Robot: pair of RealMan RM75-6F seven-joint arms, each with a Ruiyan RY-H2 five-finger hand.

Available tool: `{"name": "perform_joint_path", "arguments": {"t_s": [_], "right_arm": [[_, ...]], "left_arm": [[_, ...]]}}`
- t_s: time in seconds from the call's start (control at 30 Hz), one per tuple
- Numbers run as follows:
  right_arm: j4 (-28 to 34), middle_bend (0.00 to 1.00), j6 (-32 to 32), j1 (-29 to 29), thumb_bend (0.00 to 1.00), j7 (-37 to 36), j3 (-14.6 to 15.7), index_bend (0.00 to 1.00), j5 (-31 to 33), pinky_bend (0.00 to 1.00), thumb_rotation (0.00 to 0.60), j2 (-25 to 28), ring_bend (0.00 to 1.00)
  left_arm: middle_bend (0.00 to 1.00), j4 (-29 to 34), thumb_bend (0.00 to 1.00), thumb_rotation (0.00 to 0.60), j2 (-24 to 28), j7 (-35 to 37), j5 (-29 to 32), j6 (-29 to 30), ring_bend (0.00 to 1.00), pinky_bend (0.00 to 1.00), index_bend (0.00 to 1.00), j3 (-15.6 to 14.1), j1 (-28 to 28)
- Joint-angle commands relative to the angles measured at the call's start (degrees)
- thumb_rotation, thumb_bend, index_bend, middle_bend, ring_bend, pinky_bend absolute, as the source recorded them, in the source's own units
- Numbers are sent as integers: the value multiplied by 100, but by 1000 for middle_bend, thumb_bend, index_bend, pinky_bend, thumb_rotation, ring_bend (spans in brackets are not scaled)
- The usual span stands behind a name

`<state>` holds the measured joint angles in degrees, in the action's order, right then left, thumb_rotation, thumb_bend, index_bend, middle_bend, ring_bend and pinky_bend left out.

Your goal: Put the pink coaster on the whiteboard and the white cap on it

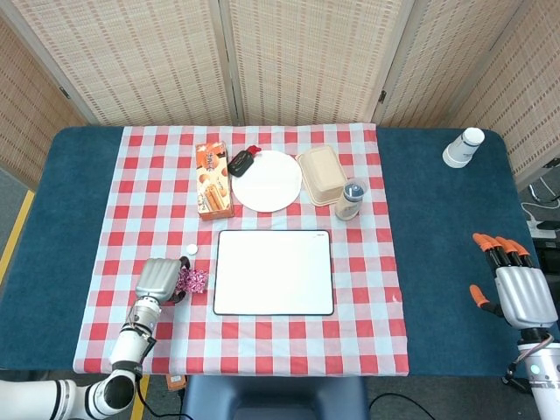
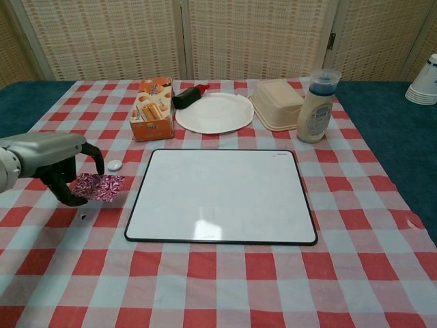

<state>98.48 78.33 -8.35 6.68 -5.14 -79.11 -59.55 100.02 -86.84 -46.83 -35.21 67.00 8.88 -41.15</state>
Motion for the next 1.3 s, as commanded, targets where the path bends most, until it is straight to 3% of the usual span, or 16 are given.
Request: {"name": "perform_joint_path", "arguments": {"t_s": [0.03,0.4,0.6,0.87,1.03,1.3], "right_arm": [[6,124,15,6,295,6,-2,94,-2,137,600,1,0],[89,125,61,51,296,-18,26,93,-35,137,600,76,0],[124,125,62,74,295,-59,9,93,26,137,600,151,0],[129,125,207,128,295,-148,20,93,-118,137,600,148,0],[101,125,250,131,295,-114,40,93,-214,137,600,96,0],[94,125,219,119,296,-99,55,93,-240,137,600,78,0]], "left_arm": [[1000,-169,256,600,-323,-244,311,64,1000,1000,359,282,-314],[999,-499,256,600,-1343,-979,954,541,1000,1000,360,844,-1195],[1000,-325,257,600,-1559,-1326,1272,768,1000,1000,364,1237,-1626],[1000,-922,255,600,-2080,-1435,1540,772,1000,1000,370,1165,-1893],[1000,-1396,257,600,-2455,-1281,1456,652,1000,1000,370,1024,-1923],[999,-1813,256,600,-2753,-1154,1373,475,1000,1000,370,1066,-1968]]}}
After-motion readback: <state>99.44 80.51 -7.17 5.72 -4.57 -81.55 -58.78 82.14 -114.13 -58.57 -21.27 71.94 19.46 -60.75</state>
